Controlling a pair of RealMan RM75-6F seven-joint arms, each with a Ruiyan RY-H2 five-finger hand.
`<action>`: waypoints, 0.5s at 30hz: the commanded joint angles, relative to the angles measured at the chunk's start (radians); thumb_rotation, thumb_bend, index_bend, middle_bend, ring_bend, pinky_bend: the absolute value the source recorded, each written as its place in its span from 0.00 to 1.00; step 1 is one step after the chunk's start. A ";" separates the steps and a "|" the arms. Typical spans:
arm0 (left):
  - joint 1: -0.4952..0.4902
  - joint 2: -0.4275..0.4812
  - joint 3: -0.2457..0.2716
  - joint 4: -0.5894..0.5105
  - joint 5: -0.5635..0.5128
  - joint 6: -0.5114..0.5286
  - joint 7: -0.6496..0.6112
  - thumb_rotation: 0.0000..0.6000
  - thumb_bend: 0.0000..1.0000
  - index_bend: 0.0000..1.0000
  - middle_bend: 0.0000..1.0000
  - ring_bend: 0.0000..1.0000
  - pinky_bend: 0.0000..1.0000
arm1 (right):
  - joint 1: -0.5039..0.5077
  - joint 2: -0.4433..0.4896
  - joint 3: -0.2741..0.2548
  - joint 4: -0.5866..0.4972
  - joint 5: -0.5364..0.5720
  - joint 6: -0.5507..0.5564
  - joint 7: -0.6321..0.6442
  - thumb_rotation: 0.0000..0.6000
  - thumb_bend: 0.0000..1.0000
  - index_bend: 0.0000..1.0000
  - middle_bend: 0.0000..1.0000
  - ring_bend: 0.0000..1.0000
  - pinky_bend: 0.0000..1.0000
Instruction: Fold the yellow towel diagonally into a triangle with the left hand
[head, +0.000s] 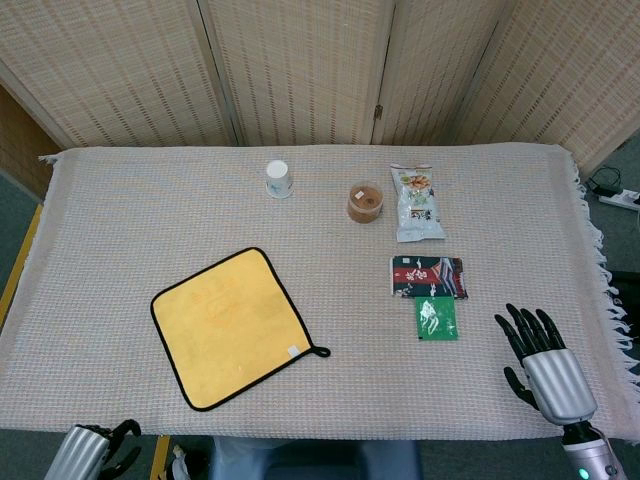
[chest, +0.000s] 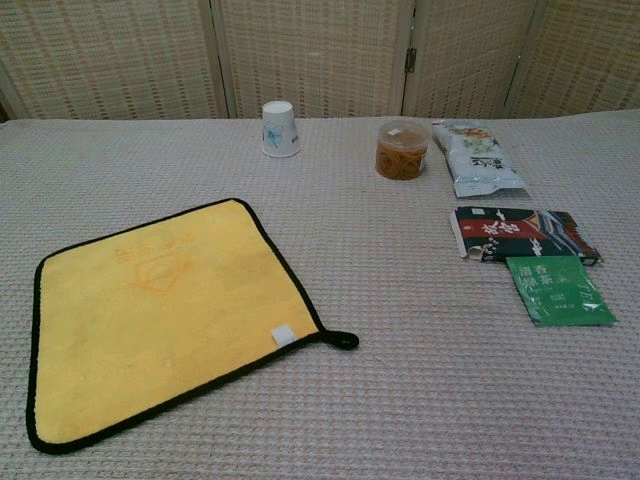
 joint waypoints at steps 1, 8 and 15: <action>-0.008 -0.066 -0.019 0.072 -0.010 0.009 -0.029 1.00 0.32 0.53 1.00 1.00 1.00 | 0.000 0.000 -0.001 0.000 -0.001 0.001 0.001 1.00 0.46 0.00 0.00 0.00 0.00; -0.039 -0.183 -0.044 0.186 -0.023 -0.019 -0.014 1.00 0.32 0.53 1.00 1.00 1.00 | 0.001 0.002 -0.002 0.001 0.000 0.000 0.006 1.00 0.46 0.00 0.00 0.00 0.00; -0.072 -0.266 -0.042 0.270 -0.020 -0.031 -0.023 1.00 0.32 0.53 1.00 1.00 1.00 | 0.002 0.006 0.001 0.001 0.006 0.000 0.013 1.00 0.46 0.00 0.00 0.00 0.00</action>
